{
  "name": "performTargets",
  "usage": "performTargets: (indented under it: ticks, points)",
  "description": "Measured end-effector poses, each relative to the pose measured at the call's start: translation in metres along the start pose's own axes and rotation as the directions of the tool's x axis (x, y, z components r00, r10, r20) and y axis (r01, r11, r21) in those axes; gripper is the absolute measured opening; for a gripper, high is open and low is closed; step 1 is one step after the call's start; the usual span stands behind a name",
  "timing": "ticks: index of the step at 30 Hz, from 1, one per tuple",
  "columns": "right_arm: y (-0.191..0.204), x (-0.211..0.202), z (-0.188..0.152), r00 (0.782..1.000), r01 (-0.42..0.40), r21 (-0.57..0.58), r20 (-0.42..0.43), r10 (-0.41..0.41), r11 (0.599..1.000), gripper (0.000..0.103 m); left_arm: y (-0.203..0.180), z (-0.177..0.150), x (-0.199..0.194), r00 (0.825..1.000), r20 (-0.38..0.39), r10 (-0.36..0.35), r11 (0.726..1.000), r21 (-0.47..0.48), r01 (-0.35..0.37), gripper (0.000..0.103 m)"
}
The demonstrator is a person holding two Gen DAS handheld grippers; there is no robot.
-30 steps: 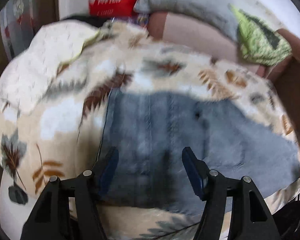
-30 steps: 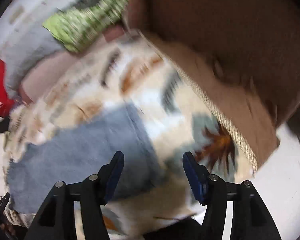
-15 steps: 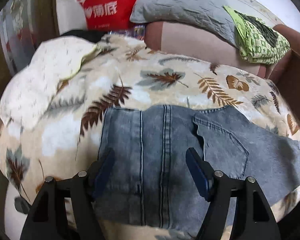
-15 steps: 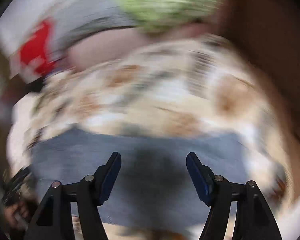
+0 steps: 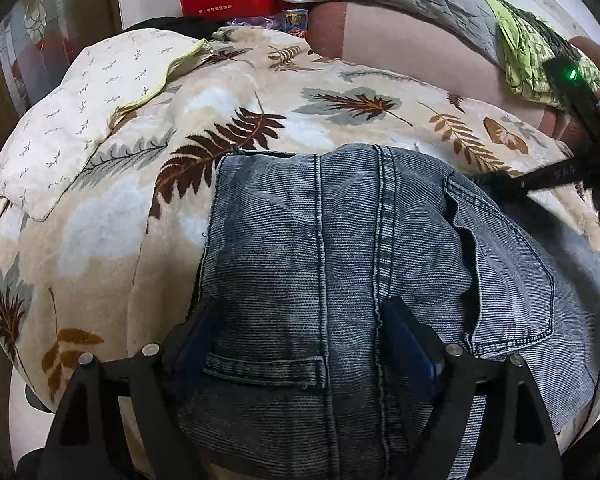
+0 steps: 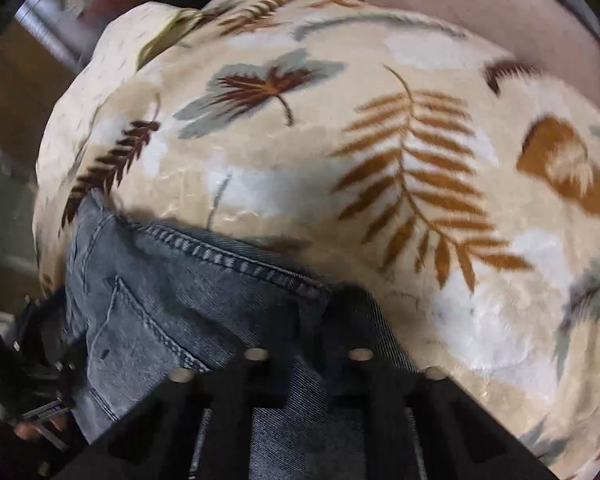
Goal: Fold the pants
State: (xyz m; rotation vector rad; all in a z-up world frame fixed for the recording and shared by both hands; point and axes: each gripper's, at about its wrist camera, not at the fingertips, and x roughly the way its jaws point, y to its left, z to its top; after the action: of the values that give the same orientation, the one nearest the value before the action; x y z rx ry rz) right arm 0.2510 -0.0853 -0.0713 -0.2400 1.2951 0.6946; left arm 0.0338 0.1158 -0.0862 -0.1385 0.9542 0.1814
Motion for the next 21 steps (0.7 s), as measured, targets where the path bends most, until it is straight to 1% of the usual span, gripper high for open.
performTargets:
  ticks: [3,5,6,7,9,10,11,12,13,14,15,16,17,18,19,21]
  points:
    - [0.004,-0.015,0.003,0.995,0.065,-0.023,0.074,-0.064,0.998,0.004,0.0,0.0,0.0,1.0,0.003,0.005,1.0,-0.005,-0.005,0.087]
    - [-0.004,-0.004,0.004,0.994,0.091,-0.01,0.064,-0.091,0.996,0.004,-0.001,0.001,0.002,1.0,0.005,0.012,1.0,-0.004,-0.012,0.089]
    - [-0.006,0.007,0.004,0.991,0.122,-0.006,0.058,-0.121,0.993,0.004,-0.002,0.001,0.002,1.0,0.006,0.015,1.0,-0.002,-0.015,0.089]
    - [-0.006,0.016,0.002,0.99,0.125,0.001,0.064,-0.125,0.992,0.004,-0.003,0.001,0.003,1.0,0.007,0.019,1.0,-0.002,-0.019,0.09]
    - [-0.007,0.017,0.002,0.989,0.11,0.034,0.099,-0.112,0.993,0.005,-0.003,0.0,0.002,1.0,0.014,0.023,1.0,-0.003,-0.023,0.09]
    - [-0.012,0.011,-0.003,0.99,0.086,0.066,0.109,-0.093,0.994,0.01,-0.003,0.0,0.002,1.0,0.016,0.024,1.0,-0.004,-0.024,0.09]
    - [-0.015,0.008,-0.004,0.99,0.082,0.082,0.111,-0.09,0.993,0.021,-0.002,0.0,0.002,1.0,0.017,0.024,1.0,-0.008,-0.024,0.09]
    - [-0.018,-0.002,-0.01,0.986,0.101,0.108,0.118,-0.114,0.989,0.026,-0.002,0.001,0.002,1.0,0.016,0.025,1.0,-0.012,-0.024,0.09]
    - [-0.019,-0.016,-0.017,0.979,0.128,0.135,0.14,-0.147,0.983,0.036,-0.002,0.001,0.002,1.0,0.015,0.026,1.0,-0.014,-0.026,0.091]
    - [-0.019,-0.025,-0.016,0.974,0.131,0.153,0.162,-0.156,0.979,0.045,-0.002,0.002,0.002,0.999,0.015,0.029,0.999,-0.019,-0.029,0.091]
    - [-0.02,-0.044,-0.027,0.967,0.119,0.187,0.201,-0.156,0.975,0.051,-0.003,0.002,0.003,0.999,0.014,0.032,0.999,-0.024,-0.032,0.091]
    - [-0.019,-0.06,-0.039,0.959,0.105,0.221,0.235,-0.157,0.97,0.06,-0.003,0.002,0.003,0.999,0.015,0.038,0.999,-0.027,-0.038,0.091]
    - [-0.016,-0.077,-0.057,0.951,0.079,0.246,0.27,-0.147,0.966,0.063,-0.004,0.002,0.003,0.999,0.016,0.043,0.999,-0.028,-0.042,0.091]
    - [-0.012,-0.093,-0.076,0.946,0.038,0.262,0.301,-0.119,0.964,0.063,-0.005,0.002,0.002,0.999,0.017,0.048,0.999,-0.027,-0.047,0.091]
    - [-0.009,-0.099,-0.091,0.945,-0.001,0.281,0.314,-0.091,0.96,0.063,-0.005,0.002,0.002,0.999,0.018,0.051,0.998,-0.027,-0.051,0.091]
    - [-0.012,-0.111,-0.129,0.94,-0.095,0.343,0.341,-0.029,0.935,0.067,-0.005,0.003,0.002,0.998,0.016,0.054,0.998,-0.031,-0.054,0.091]
